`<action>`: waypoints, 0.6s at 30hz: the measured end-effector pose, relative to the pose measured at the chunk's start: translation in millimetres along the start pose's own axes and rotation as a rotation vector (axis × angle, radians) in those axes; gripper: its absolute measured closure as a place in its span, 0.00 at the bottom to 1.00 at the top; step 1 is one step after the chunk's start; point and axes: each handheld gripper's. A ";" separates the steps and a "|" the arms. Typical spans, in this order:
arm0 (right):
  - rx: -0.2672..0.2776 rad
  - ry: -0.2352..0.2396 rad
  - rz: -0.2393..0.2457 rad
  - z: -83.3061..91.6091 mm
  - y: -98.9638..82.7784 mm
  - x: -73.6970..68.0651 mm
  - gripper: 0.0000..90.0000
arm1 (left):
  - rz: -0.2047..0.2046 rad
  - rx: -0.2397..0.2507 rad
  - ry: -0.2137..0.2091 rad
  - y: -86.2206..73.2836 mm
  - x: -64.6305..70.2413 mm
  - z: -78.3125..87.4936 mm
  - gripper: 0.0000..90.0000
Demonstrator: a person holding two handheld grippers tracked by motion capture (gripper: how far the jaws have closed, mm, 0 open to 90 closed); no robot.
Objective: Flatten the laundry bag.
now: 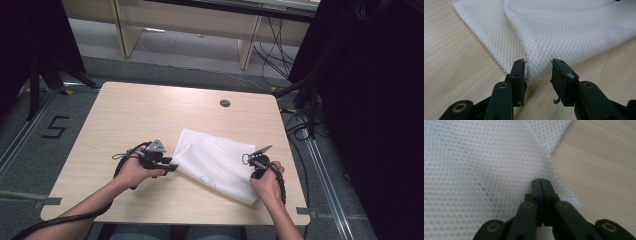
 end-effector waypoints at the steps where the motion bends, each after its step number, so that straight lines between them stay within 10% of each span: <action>1: 0.010 -0.012 0.023 -1.3 2.3 -0.6 1.00 | -0.013 -0.002 0.001 -0.6 -0.9 1.3 0.69; 18: 0.073 0.055 0.078 -8.3 42.0 -38.9 1.00 | 0.048 -0.025 0.068 -22.1 -25.9 42.3 0.68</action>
Point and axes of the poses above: each handheld gripper's, and its own axes: z roughly backward along the jaws, y roughly out of its top, x roughly to its right, and after that the axes turned 6 degrees about z, right-handed
